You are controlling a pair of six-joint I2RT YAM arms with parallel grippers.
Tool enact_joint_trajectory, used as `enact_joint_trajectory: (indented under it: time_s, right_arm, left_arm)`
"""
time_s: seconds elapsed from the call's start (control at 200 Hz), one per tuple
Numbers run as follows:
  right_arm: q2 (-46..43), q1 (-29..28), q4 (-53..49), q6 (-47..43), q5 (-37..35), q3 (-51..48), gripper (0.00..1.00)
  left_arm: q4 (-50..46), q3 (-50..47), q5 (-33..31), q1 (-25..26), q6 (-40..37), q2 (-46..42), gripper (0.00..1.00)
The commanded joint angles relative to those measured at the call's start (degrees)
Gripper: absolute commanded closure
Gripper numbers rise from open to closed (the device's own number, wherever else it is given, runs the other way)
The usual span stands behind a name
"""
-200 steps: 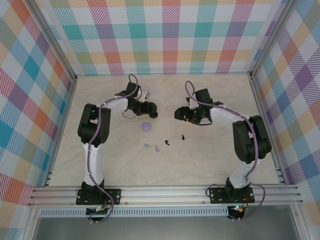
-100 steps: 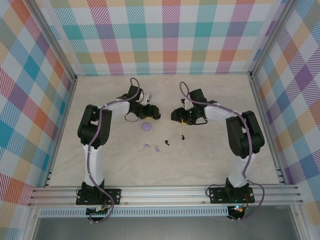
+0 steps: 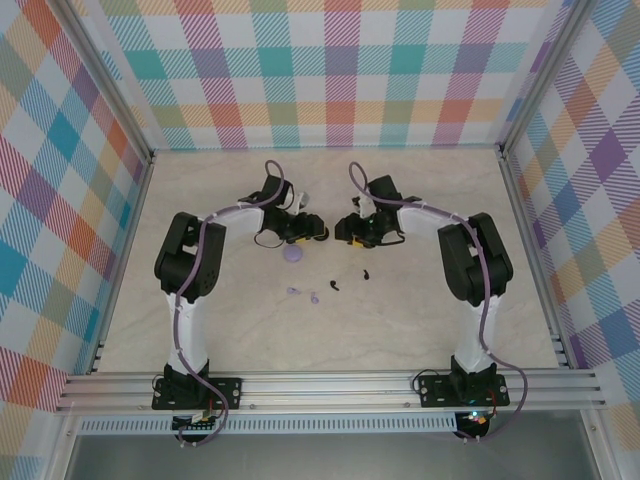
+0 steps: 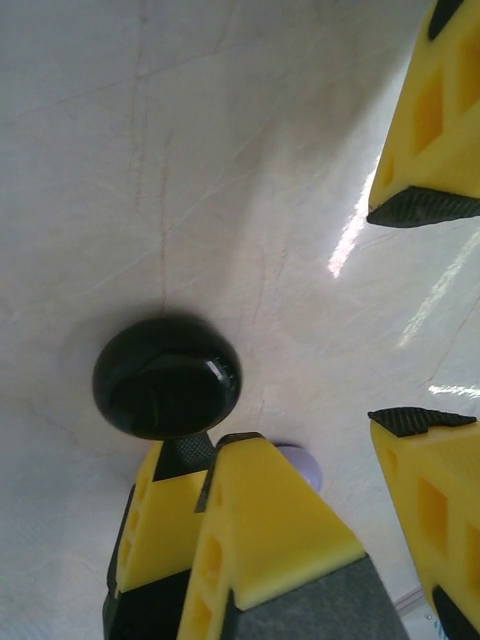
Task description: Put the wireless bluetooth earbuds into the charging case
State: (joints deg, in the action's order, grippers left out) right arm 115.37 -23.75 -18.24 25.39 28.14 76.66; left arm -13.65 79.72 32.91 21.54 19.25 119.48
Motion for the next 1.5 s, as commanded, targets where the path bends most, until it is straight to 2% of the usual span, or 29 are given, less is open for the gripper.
enact_joint_trajectory:
  time_s: [0.0, 0.12, 0.46, 0.82, 1.495]
  right_arm:
    - [2.22, -0.33, -1.65, 0.61, 1.87, 4.2, 0.5]
    - [5.63, -0.33, -4.42, -0.29, 2.4, 8.97, 0.55]
    - [13.09, -0.26, -8.39, 0.69, 3.82, 18.14, 0.67]
    - [15.65, -0.26, -9.01, 1.33, 6.31, 21.25, 0.7]
    - [18.98, -0.28, -7.69, 3.07, 9.58, 22.61, 0.75]
  left_arm:
    - [2.15, -1.77, -0.97, -1.38, 3.13, -3.28, 0.43]
    - [4.48, -3.77, -0.68, -2.89, 6.39, -4.23, 0.44]
    - [10.11, -7.07, -0.38, -2.56, 12.84, -4.35, 0.48]
    - [8.99, -3.63, 0.89, -1.63, 13.17, -0.7, 0.52]
    - [8.22, -1.87, 1.86, -0.18, 13.63, 2.5, 0.52]
